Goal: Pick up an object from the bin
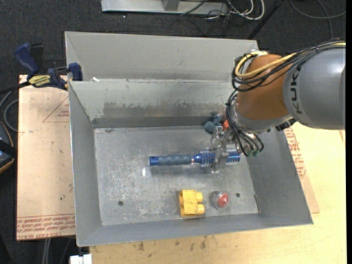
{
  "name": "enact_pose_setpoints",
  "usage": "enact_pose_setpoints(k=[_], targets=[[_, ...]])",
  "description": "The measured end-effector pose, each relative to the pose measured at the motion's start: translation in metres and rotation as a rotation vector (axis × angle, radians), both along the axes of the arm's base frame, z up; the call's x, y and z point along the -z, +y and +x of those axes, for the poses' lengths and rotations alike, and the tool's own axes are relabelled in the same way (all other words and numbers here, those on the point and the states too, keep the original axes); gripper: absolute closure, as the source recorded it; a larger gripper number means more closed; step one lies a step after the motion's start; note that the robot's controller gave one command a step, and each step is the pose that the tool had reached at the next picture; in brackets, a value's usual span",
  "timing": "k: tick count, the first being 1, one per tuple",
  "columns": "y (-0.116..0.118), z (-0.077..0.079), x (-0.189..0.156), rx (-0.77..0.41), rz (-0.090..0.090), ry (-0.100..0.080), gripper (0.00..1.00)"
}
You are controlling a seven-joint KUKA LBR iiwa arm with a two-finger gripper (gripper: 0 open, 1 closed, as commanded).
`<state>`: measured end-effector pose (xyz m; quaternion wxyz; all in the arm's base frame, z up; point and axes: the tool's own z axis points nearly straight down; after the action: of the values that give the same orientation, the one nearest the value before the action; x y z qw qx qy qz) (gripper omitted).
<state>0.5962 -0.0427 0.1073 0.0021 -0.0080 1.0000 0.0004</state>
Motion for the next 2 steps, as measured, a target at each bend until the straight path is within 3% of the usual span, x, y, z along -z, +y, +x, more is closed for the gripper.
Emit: enact_pose_setpoints(k=[2], targets=[[0.000,0.001,-0.062,0.002,0.000,0.001,1.00]])
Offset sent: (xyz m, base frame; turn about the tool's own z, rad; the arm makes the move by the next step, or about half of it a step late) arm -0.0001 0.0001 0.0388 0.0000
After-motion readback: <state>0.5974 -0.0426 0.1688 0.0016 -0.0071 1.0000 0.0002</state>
